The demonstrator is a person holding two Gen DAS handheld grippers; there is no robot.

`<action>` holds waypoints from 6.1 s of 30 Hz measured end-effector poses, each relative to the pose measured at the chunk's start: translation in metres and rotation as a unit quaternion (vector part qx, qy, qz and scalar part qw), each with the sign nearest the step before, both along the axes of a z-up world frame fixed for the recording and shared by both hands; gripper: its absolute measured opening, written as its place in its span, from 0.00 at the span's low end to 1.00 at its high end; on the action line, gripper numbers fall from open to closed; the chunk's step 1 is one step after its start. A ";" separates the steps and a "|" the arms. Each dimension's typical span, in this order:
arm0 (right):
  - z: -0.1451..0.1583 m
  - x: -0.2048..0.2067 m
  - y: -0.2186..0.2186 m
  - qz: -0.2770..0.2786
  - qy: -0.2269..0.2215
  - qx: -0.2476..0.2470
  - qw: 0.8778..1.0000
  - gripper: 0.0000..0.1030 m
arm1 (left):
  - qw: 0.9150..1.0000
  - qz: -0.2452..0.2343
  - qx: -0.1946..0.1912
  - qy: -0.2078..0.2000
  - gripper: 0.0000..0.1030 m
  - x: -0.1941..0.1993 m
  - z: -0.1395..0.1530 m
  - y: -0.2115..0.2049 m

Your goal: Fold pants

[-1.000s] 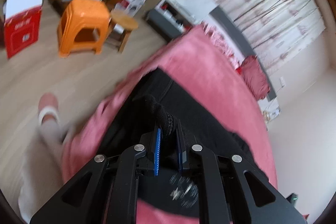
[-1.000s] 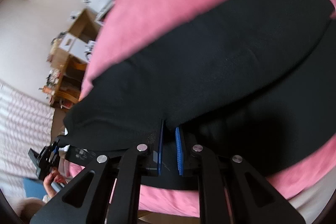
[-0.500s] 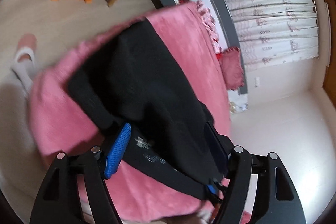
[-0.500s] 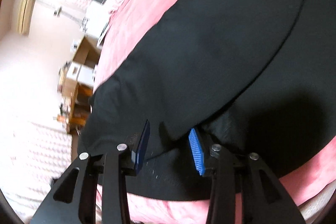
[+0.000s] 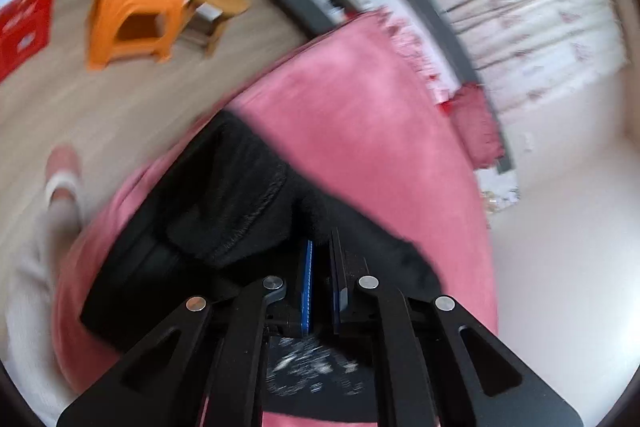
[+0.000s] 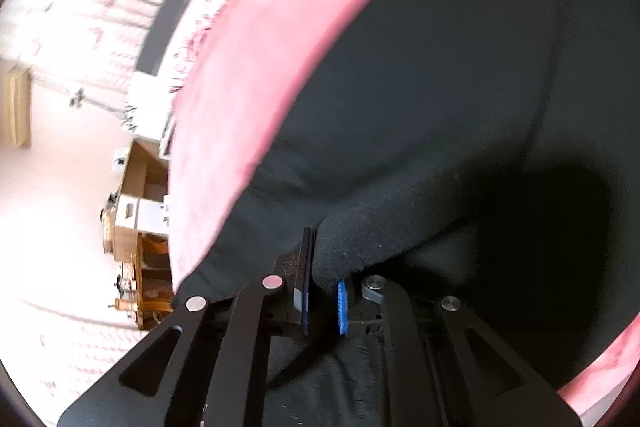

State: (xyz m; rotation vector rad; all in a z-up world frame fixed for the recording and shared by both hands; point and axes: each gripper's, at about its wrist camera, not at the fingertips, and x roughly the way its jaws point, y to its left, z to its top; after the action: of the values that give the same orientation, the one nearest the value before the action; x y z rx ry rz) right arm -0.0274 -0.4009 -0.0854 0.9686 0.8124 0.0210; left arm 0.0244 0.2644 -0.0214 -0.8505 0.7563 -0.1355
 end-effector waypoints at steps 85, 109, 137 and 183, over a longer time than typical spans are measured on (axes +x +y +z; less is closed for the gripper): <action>-0.010 -0.024 -0.071 -0.040 0.078 -0.324 0.942 0.14 | 0.916 -0.236 0.325 -0.021 0.34 0.116 -0.057 -0.247; -0.004 -0.074 -0.103 -0.088 0.076 -0.258 0.959 0.32 | 0.897 -0.249 0.357 -0.080 0.53 0.060 -0.085 -0.226; -0.031 -0.169 -0.175 -0.237 -0.030 0.002 0.971 0.54 | 0.952 -0.147 0.266 -0.023 0.89 0.029 -0.059 -0.160; -0.021 -0.157 -0.171 -0.262 -0.001 -0.042 0.964 0.17 | 0.911 -0.200 0.360 0.012 0.97 0.133 -0.091 -0.229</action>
State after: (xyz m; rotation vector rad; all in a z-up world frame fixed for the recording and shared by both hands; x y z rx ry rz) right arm -0.1841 -0.5722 -0.1061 1.0768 0.5300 -0.4651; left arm 0.1570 0.0357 -0.1119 0.0128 0.9119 -0.1920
